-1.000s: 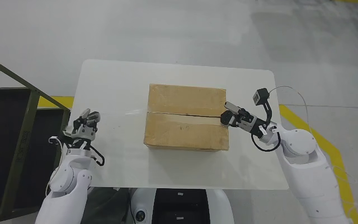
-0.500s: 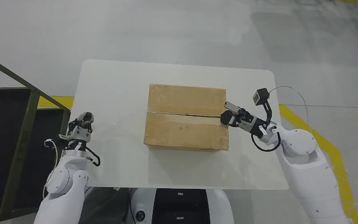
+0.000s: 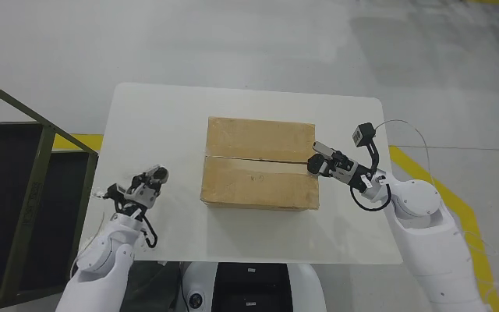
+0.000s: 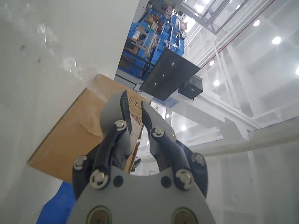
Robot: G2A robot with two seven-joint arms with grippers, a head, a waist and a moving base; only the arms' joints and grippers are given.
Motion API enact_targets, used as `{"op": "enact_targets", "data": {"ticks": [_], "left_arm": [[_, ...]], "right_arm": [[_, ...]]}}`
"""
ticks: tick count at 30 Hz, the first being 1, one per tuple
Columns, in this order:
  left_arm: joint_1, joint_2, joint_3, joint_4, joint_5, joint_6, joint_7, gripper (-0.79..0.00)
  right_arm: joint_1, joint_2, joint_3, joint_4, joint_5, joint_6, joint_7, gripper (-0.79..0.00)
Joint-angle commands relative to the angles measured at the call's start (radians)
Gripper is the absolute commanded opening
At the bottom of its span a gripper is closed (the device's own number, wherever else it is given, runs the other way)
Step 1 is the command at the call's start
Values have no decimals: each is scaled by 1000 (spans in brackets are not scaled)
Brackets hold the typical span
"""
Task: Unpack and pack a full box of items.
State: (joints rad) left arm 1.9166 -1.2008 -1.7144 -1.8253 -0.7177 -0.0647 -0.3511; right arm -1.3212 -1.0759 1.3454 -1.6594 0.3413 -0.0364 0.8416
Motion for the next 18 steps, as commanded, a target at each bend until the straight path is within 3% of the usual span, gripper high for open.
{"op": "enact_targets", "data": {"ticks": [1,3,6,14,18], "left_arm": [[18,-1,16,-12,31,-8,-10,-591],[17,-2,34,-16,48,-10,-13,-505],[-4,-5,55,-16,50,-7,-10,-453],[-73,-8,106,-28,102,51,25,-453],[-90,-11,121,-29,99,22,22,-468]], "right_arm": [[0,0,0,0,0,0,0,0],[0,0,0,0,0,0,0,0],[0,0,0,0,0,0,0,0],[0,0,0,0,0,0,0,0],[0,0,0,0,0,0,0,0]]}}
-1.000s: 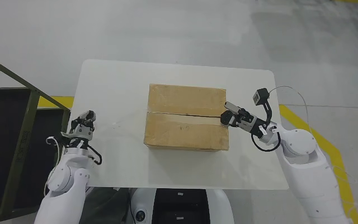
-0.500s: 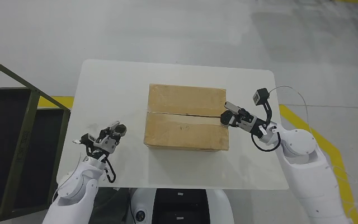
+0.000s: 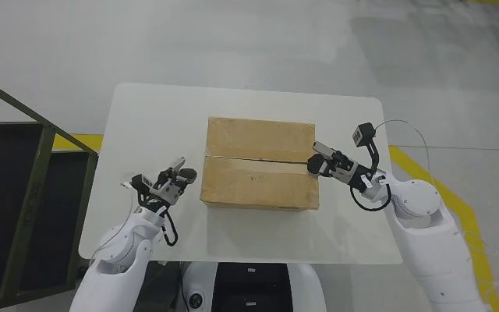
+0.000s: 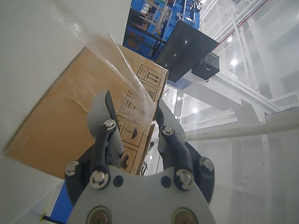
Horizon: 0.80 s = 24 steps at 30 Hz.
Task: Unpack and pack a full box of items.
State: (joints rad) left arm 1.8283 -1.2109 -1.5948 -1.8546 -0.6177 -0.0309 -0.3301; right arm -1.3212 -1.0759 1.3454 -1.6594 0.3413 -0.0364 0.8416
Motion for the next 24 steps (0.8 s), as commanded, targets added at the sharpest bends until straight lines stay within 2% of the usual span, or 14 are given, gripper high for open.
{"op": "enact_targets", "data": {"ticks": [1,16,24], "left_arm": [[-3,-2,4,0,-3,-19,3,-477],[-109,-14,81,63,43,6,88,-526],[-96,-15,72,69,34,0,83,-517]], "right_arm": [[0,0,0,0,0,0,0,0],[0,0,0,0,0,0,0,0],[0,0,0,0,0,0,0,0]]}}
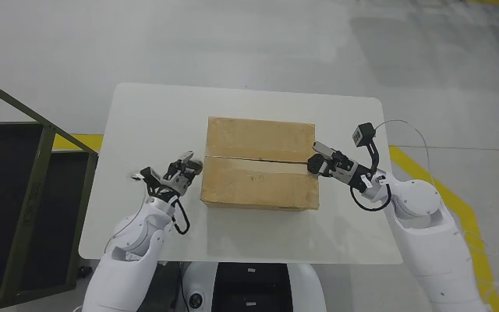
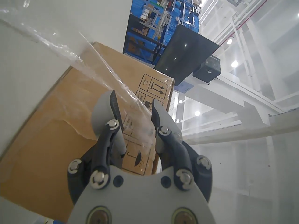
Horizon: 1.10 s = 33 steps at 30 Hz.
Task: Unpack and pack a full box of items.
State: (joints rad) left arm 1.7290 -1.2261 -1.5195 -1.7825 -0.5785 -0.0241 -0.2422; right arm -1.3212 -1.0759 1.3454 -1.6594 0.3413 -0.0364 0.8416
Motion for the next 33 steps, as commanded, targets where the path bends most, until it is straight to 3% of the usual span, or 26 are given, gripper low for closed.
{"op": "enact_targets", "data": {"ticks": [1,13,20,22,24,33], "left_arm": [[6,0,-6,-7,-7,-13,-10,-520],[98,1,-34,-84,-3,-25,-29,-502],[148,-1,-47,-113,8,-78,-21,-477],[163,-1,-54,-122,16,-103,-12,-400],[175,-3,-60,-125,23,-129,2,0],[178,-10,-99,-109,-31,-210,51,0]], "right_arm": [[0,0,0,0,0,0,0,0],[0,0,0,0,0,0,0,0],[0,0,0,0,0,0,0,0],[0,0,0,0,0,0,0,0],[0,0,0,0,0,0,0,0],[0,0,0,0,0,0,0,0]]}}
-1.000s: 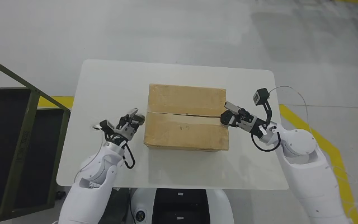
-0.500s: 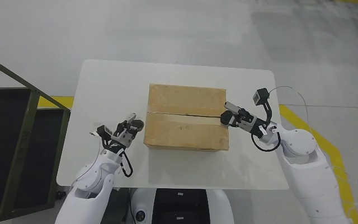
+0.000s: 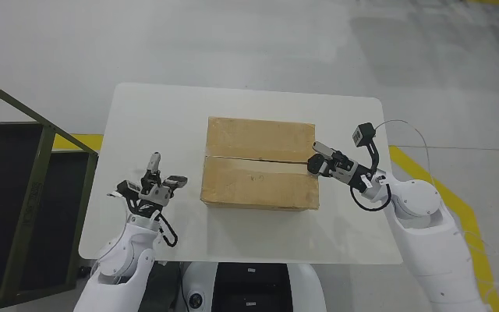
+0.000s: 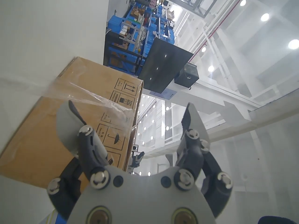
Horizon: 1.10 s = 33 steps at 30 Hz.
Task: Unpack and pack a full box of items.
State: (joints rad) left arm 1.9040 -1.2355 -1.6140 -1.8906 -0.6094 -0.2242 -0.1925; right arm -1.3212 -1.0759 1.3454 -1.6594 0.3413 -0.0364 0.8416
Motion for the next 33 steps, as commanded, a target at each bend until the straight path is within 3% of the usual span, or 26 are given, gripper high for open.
{"op": "enact_targets", "data": {"ticks": [1,5,10,17,33], "left_arm": [[6,-1,-9,-4,-5,-21,3,0],[21,-4,-13,-10,-8,-50,6,0],[17,-2,26,-25,31,34,-74,0],[-2,-6,72,-46,82,30,-72,0],[-147,-17,117,43,36,100,-29,0]], "right_arm": [[0,0,0,0,0,0,0,0],[0,0,0,0,0,0,0,0],[0,0,0,0,0,0,0,0],[0,0,0,0,0,0,0,0],[0,0,0,0,0,0,0,0]]}}
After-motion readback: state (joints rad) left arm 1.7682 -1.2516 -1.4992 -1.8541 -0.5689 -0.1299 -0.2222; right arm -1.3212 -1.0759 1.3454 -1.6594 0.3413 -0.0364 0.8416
